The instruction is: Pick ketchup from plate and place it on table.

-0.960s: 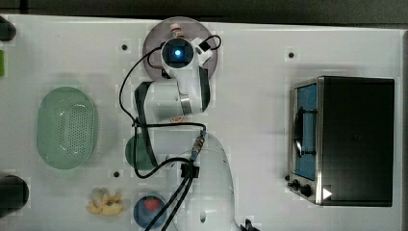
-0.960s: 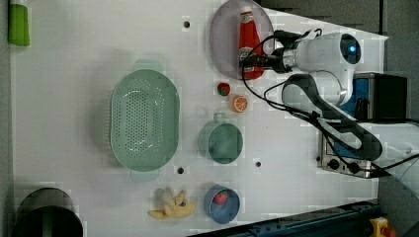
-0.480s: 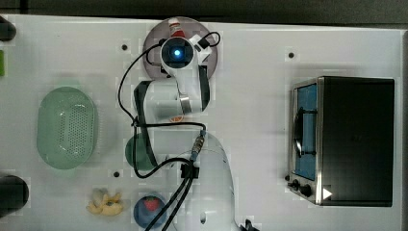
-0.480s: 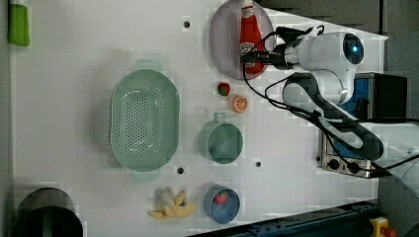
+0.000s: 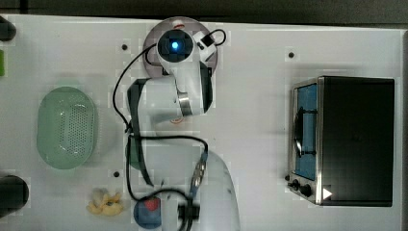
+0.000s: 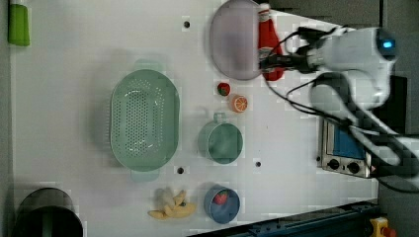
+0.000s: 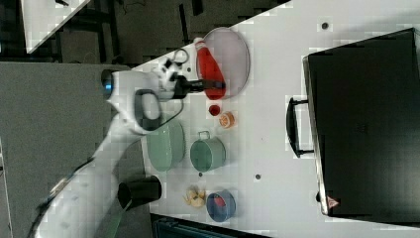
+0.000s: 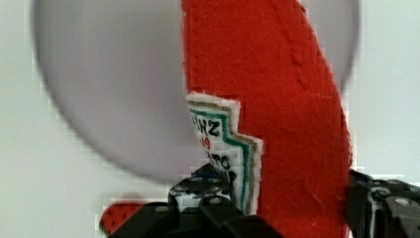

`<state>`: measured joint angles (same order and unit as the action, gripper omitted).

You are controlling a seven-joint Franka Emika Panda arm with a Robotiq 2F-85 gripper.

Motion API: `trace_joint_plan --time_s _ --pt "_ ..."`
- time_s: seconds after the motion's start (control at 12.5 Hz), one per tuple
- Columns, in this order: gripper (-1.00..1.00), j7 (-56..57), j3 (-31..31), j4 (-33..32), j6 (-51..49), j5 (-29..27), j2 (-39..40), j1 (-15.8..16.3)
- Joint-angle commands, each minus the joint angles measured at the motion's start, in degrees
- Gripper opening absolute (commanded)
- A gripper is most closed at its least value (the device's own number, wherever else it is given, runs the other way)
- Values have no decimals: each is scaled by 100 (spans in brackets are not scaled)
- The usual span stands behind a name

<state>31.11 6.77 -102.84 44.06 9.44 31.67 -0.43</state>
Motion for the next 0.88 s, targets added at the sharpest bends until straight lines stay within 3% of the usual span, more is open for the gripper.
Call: trace_joint_plan --time_s 0.08,0.48,0.88 --pt "21 -128 -63 272 -829 -34 -1256 -236" --pt "21 -151 -306 -348 -2323 -899 -2414 -564" --pt "21 -231 -589 -1677 -2095 -947 -3162 -654"
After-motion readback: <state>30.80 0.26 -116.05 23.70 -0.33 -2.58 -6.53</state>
